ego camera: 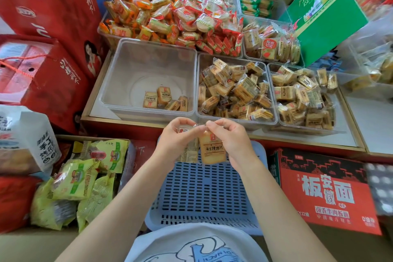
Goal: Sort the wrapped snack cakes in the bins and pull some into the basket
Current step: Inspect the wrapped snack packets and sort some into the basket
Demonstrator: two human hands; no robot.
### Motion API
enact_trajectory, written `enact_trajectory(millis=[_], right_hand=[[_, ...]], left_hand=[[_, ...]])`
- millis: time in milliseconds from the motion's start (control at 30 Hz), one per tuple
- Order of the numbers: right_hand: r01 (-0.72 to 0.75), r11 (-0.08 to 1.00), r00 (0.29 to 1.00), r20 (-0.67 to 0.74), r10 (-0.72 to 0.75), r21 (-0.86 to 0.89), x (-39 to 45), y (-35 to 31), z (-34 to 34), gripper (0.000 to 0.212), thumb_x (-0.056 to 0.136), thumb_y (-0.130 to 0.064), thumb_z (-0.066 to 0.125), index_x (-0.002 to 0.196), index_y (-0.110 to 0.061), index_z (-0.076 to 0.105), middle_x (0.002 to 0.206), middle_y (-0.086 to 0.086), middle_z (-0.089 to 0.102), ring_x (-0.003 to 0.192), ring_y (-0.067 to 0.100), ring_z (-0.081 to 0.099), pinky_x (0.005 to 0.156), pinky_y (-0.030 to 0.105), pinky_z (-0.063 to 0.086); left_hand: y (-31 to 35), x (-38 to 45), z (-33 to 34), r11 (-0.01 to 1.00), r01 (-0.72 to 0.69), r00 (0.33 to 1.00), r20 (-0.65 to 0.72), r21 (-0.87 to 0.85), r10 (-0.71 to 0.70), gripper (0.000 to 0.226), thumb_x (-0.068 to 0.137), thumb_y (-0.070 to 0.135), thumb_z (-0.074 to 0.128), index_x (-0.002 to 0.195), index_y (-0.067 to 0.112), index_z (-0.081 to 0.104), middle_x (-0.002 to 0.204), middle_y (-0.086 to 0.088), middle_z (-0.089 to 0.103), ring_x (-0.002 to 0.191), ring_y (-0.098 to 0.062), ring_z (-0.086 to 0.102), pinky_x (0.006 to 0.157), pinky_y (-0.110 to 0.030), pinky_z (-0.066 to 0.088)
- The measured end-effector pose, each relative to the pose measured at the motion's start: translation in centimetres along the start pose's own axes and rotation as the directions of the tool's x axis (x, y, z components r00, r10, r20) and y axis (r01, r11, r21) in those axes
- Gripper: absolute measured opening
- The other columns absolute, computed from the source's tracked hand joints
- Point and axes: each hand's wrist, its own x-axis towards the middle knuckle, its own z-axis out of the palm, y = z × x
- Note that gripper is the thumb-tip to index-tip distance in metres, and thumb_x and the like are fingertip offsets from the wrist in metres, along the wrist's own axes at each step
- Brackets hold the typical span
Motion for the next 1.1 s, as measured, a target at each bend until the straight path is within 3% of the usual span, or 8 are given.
enact_trajectory(millis=[167,400,600,700,800,867,967,1100], right_hand=[[-0.041,0.997,0.999,0.015,0.040,0.064,0.0,-0.1,0.2,0.018,0.094,-0.026,0.072,0.088,-0.010,0.078,0.089,0.017,0.074,0.084,0.028,0.068,0.086,0.054,0.057],[-0.102,0.983,0.995,0.000,0.103,0.153,0.7,-0.2,0.5,0.031,0.105,-0.033,0.054,0.104,-0.012,0.076,0.103,0.021,0.075,0.094,0.033,0.071,0.085,0.053,0.059],[-0.149,0.983,0.983,-0.092,0.159,0.106,1.3,0.1,0.6,0.034,0.110,-0.039,0.040,0.095,-0.019,0.064,0.094,0.009,0.067,0.096,0.029,0.064,0.087,0.050,0.056],[-0.248,0.969,0.965,-0.078,0.249,0.013,1.6,0.0,0.0,0.039,0.108,-0.052,0.033,0.114,-0.023,0.058,0.113,0.006,0.062,0.111,0.026,0.058,0.101,0.048,0.050],[-0.313,0.948,0.949,-0.009,0.314,0.056,2.0,0.7,-0.4,0.099,0.071,-0.095,0.051,0.138,-0.022,0.053,0.127,0.001,0.064,0.122,0.024,0.058,0.113,0.058,0.040],[-0.271,0.960,0.962,0.037,0.269,0.072,2.5,1.7,-0.6,0.119,0.051,-0.101,0.060,0.137,-0.020,0.056,0.130,0.004,0.066,0.123,0.026,0.061,0.112,0.054,0.042],[-0.224,0.973,0.967,0.133,0.215,0.054,1.4,0.2,0.0,0.102,0.061,-0.084,0.075,0.131,-0.012,0.056,0.122,0.013,0.071,0.110,0.029,0.071,0.099,0.051,0.055],[-0.248,0.969,0.938,0.252,0.239,0.005,1.2,0.9,0.0,0.070,0.080,-0.057,0.077,0.137,-0.030,0.045,0.124,0.004,0.068,0.107,0.024,0.070,0.089,0.047,0.060]], left_hand=[[0.5,-0.1,-0.4,0.986,0.032,0.999,0.031,-0.162,-0.028,0.005,0.084,0.013,0.079,0.086,0.009,0.077,0.093,-0.018,0.076,0.087,-0.032,0.073,0.071,-0.040,0.062],[0.3,-0.1,-0.1,0.969,0.048,0.994,-0.087,-0.240,-0.071,0.006,0.086,0.015,0.079,0.082,0.012,0.075,0.090,-0.016,0.075,0.084,-0.032,0.073,0.068,-0.042,0.062],[0.7,0.0,-0.5,0.952,0.185,0.982,0.077,-0.244,-0.171,0.046,0.081,0.036,0.083,0.116,0.011,0.067,0.116,-0.019,0.074,0.105,-0.037,0.073,0.079,-0.050,0.063],[0.3,0.2,-1.1,0.927,0.273,0.945,0.254,-0.256,-0.208,0.066,0.079,0.019,0.084,0.136,0.004,0.056,0.126,-0.022,0.069,0.113,-0.033,0.070,0.086,-0.044,0.061],[0.4,0.1,-0.7,0.891,0.306,0.937,0.271,-0.336,-0.220,0.050,0.082,0.012,0.073,0.127,-0.005,0.061,0.116,-0.019,0.073,0.100,-0.027,0.074,0.080,-0.033,0.062],[0.4,0.1,-0.4,0.865,0.319,0.939,0.248,-0.386,-0.236,0.049,0.080,0.017,0.072,0.124,-0.004,0.064,0.109,-0.015,0.075,0.094,-0.023,0.075,0.080,-0.032,0.062],[0.6,0.1,-0.2,0.862,0.297,0.950,0.216,-0.411,-0.224,0.036,0.087,0.025,0.070,0.116,0.005,0.069,0.104,-0.010,0.077,0.090,-0.021,0.075,0.076,-0.032,0.062],[0.6,0.1,-0.2,0.867,0.303,0.952,0.167,-0.396,-0.256,0.040,0.101,0.041,0.060,0.127,0.012,0.068,0.119,-0.012,0.075,0.108,-0.026,0.073,0.084,-0.037,0.060]])
